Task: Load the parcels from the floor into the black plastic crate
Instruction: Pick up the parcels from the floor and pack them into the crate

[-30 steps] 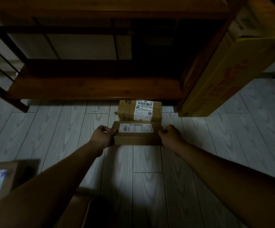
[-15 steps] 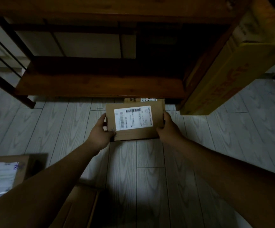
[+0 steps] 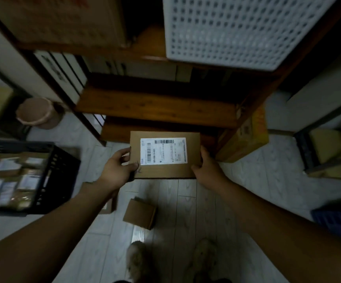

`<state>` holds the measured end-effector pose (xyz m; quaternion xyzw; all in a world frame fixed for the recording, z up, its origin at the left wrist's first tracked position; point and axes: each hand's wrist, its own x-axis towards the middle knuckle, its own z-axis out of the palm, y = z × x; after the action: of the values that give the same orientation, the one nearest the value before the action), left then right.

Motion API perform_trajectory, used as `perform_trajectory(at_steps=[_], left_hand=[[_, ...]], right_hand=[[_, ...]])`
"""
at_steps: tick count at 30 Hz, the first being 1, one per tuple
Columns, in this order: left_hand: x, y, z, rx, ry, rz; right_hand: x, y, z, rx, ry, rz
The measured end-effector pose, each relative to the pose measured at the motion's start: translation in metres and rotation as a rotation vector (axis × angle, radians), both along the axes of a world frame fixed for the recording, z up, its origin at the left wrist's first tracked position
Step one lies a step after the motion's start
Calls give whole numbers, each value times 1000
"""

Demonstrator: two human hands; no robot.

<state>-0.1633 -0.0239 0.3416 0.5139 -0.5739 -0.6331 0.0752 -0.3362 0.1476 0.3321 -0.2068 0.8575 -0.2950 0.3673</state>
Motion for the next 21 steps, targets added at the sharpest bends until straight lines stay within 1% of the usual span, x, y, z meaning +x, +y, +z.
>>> perform_trajectory(at_steps=[3,7,9,12,17,21], left_hand=[[31,6,85,-64,0,14],[72,20,161,-178,11,51],[95,26,190,-192,32,81],[138,34,231,-201,53,117],[209,27,286,-305,16,126],[272,2,322,-411,-16,106]], right_hand=[[31,4,78,-73,12,17],[65,6,153,-181,71,8],[80,6,180,-214,105,31],[111,4,219,-249,105,75],[171,-15,279,-295,200,209],[231,-47,315,-355,213,315]])
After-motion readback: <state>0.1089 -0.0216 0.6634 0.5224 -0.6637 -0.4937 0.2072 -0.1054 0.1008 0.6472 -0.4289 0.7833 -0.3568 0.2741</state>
